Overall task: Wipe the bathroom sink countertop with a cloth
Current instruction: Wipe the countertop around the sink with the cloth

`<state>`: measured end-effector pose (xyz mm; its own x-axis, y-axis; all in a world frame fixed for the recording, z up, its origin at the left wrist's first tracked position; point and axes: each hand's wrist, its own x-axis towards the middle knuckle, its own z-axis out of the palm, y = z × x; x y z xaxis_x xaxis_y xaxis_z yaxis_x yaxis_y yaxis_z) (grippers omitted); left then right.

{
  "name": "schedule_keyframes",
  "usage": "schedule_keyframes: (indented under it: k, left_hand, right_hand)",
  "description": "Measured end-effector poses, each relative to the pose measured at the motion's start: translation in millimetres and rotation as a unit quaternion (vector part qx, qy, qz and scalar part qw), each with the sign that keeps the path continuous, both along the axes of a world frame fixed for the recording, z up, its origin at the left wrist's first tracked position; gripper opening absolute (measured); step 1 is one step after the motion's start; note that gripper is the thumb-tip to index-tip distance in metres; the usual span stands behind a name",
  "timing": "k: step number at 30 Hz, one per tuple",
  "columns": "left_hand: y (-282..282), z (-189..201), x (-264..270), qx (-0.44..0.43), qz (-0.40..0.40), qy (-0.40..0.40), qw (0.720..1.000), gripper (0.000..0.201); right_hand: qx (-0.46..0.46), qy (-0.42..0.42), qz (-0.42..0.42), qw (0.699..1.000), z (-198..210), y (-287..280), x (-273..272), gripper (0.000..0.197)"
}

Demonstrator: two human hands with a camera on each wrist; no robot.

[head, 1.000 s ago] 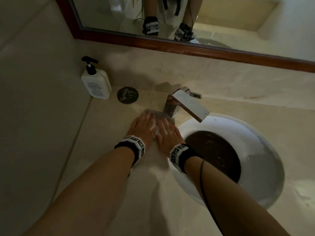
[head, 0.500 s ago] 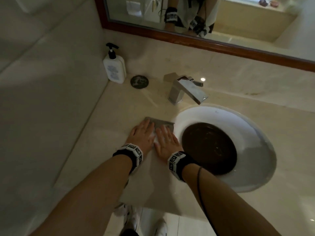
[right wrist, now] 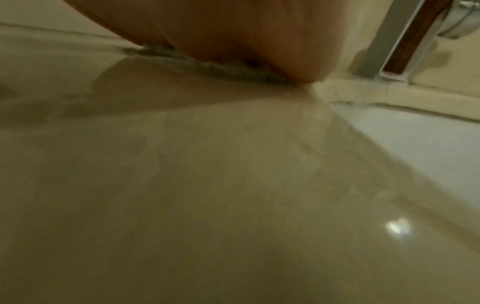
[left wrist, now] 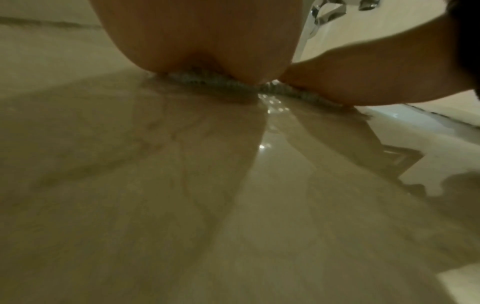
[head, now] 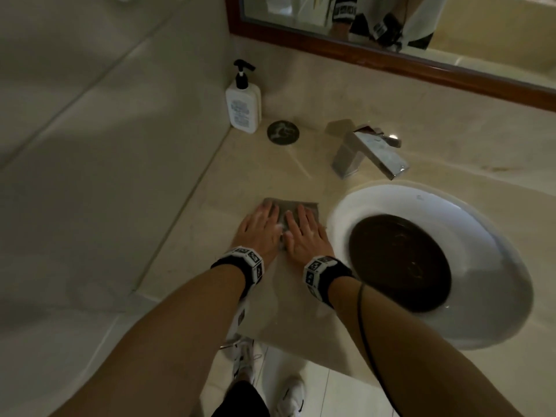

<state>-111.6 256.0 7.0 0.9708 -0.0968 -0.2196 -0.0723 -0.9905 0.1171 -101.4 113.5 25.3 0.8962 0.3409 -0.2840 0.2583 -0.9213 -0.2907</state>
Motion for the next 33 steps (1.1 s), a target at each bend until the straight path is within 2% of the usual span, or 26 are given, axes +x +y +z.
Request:
schedule_keyframes:
  k: [6, 11, 17, 24, 30, 33]
  left_hand:
    - [29, 0, 52, -0.006, -0.011, 0.008, 1.000, 0.060]
    - [45, 4, 100, -0.072, -0.016, 0.013, 0.997, 0.055]
    - [50, 4, 136, -0.039, -0.043, 0.016, 0.998, 0.059]
    - [52, 6, 120, -0.037, -0.057, 0.033, 0.997, 0.059]
    - [48, 2, 69, 0.010, -0.054, 0.000, 0.998, 0.062]
    - [48, -2, 34, 0.028, -0.054, -0.018, 0.998, 0.064]
  right_hand:
    - [0.024, 0.043, -0.019, 0.999, -4, 24, 50, 0.054]
    - [0.005, 0.047, -0.044, 0.998, 3, 42, 91, 0.055]
    - [-0.027, 0.012, -0.052, 0.998, 0, 50, 118, 0.056]
    - [-0.037, 0.018, -0.039, 0.998, 1, 50, 102, 0.057]
    - [-0.028, 0.040, -0.011, 0.999, 2, 44, 57, 0.058]
    - [-0.028, -0.007, 0.003, 1.000, -3, 42, 26, 0.057]
